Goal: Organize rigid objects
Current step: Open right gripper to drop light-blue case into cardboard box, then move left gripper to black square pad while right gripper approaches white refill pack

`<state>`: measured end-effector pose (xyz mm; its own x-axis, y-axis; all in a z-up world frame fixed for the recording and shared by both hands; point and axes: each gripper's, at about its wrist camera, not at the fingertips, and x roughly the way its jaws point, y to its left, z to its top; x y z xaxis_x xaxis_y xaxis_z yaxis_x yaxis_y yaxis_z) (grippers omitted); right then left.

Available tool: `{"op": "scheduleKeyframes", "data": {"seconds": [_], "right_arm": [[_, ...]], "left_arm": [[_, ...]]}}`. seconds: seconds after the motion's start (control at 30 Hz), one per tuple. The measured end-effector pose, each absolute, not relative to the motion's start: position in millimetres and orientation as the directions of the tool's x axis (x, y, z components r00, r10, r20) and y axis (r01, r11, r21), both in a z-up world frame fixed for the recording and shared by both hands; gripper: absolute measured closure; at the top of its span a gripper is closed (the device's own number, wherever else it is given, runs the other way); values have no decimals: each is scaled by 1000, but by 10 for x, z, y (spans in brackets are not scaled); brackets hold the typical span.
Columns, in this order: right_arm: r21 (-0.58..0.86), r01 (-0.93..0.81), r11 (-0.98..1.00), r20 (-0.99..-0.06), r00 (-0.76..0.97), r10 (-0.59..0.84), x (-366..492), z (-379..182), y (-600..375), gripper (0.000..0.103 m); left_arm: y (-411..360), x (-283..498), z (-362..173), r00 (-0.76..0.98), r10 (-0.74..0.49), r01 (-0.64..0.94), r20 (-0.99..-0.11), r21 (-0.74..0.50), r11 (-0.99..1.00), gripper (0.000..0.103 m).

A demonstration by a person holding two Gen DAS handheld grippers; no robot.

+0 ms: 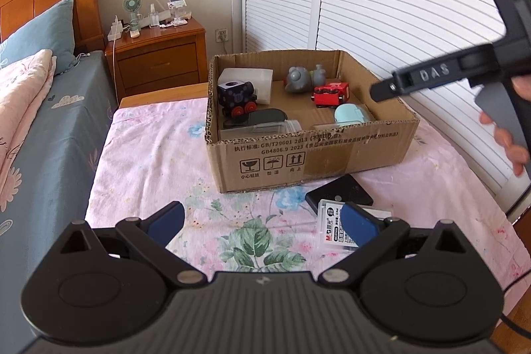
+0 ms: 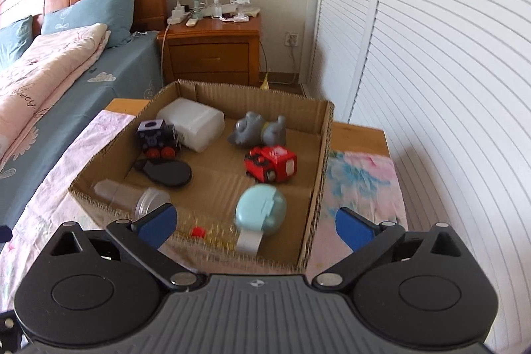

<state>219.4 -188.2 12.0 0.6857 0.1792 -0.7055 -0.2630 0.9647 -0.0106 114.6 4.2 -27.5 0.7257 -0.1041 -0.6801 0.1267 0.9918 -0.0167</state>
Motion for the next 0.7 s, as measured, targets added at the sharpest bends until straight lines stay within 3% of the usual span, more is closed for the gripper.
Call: {"op": "scheduleKeyframes", "data": {"seconds": [0.4,0.7], "right_arm": [[18,-237,971,-729,662,175,1674,-127,-1707,0],[-41,-249,968,-746,652,136,1542,-537,-1102,0]], "left_arm": [[256,1057,-301,737,-97,111,-669,-23,994,3],[695,920,-372,739,-14,4,-673,-16,1000,3]]}}
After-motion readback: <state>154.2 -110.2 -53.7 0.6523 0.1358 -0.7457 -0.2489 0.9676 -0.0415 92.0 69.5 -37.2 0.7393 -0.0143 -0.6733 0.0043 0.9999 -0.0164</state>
